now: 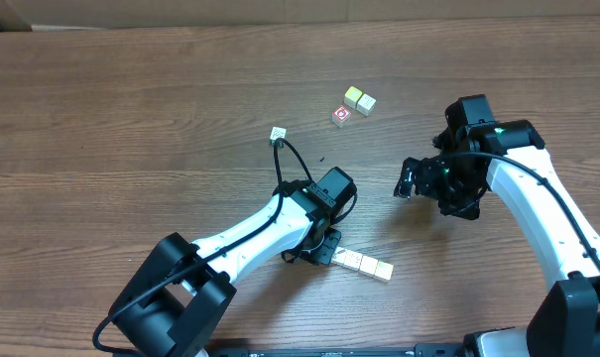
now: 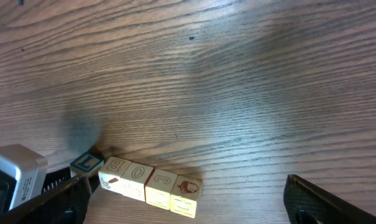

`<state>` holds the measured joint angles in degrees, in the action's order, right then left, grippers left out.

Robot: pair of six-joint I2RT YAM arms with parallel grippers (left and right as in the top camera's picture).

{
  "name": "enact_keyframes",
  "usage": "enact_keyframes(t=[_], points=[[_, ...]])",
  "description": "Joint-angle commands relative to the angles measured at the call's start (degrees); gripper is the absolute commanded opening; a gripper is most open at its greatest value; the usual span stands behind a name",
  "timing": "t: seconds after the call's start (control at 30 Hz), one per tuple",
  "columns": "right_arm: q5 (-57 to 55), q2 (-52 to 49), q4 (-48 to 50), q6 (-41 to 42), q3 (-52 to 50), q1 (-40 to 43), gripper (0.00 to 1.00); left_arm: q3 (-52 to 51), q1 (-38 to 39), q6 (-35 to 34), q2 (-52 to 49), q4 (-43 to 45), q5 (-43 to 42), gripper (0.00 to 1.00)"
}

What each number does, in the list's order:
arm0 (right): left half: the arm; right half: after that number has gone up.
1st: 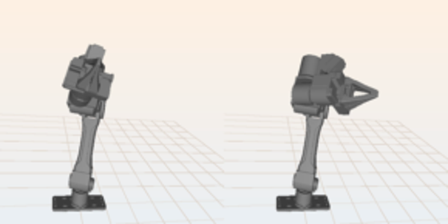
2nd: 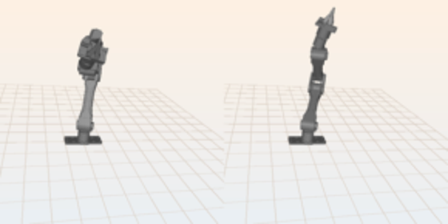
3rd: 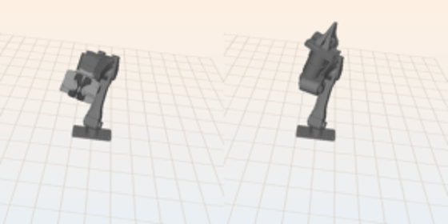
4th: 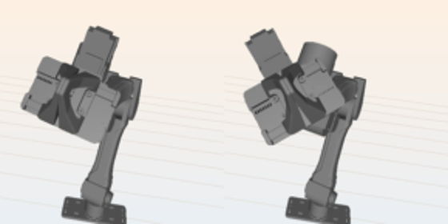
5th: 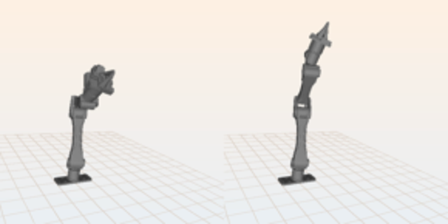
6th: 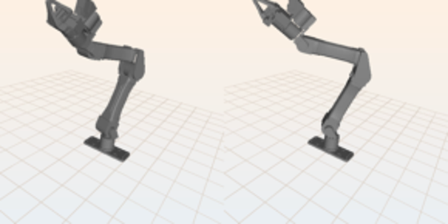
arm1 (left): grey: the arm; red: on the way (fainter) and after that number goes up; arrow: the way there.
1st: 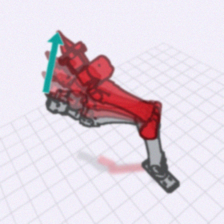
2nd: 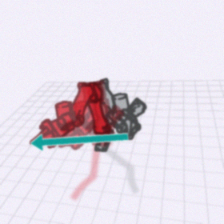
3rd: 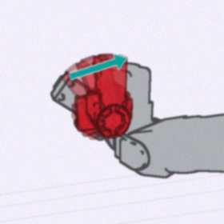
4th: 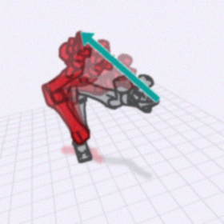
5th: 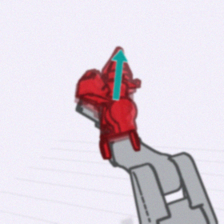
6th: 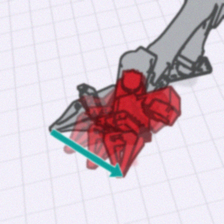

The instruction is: Flip 5 blocks

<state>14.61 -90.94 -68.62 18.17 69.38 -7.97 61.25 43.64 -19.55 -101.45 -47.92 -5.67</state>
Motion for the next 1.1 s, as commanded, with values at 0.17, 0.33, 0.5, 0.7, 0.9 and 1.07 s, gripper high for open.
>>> enact_keyframes(t=[0.17, 0.33, 0.5, 0.7, 0.9, 1.07], points=[[0.09, 0.07, 0.20, -0.22, 1.14, -0.07, 1.00, -0.26, 0.33, -0.63, 1.33, 0.87, -1.44, 0.10], [0.09, 0.07, 0.37, -0.22, 1.14, -0.04, 1.00, -0.26, 0.33, -1.29, 1.33, 1.60, -1.44, 0.13], [0.09, 0.07, 0.37, -0.22, 1.14, -0.04, 1.00, -0.26, 0.33, -1.53, 1.33, 1.62, -1.44, 0.14], [0.09, 0.07, 0.39, -0.22, 1.14, -0.04, 1.00, -0.26, 0.33, -1.99, 1.33, 2.12, -1.46, 0.16], [0.09, 0.07, 0.39, -0.22, 1.14, -0.07, 1.00, -0.26, 0.33, -2.34, 1.33, 2.29, -1.66, 0.16], [0.09, 0.07, 0.37, -0.22, 1.14, -0.04, 1.00, -0.26, 0.33, -2.32, 1.33, 2.16, -1.22, 0.24]])
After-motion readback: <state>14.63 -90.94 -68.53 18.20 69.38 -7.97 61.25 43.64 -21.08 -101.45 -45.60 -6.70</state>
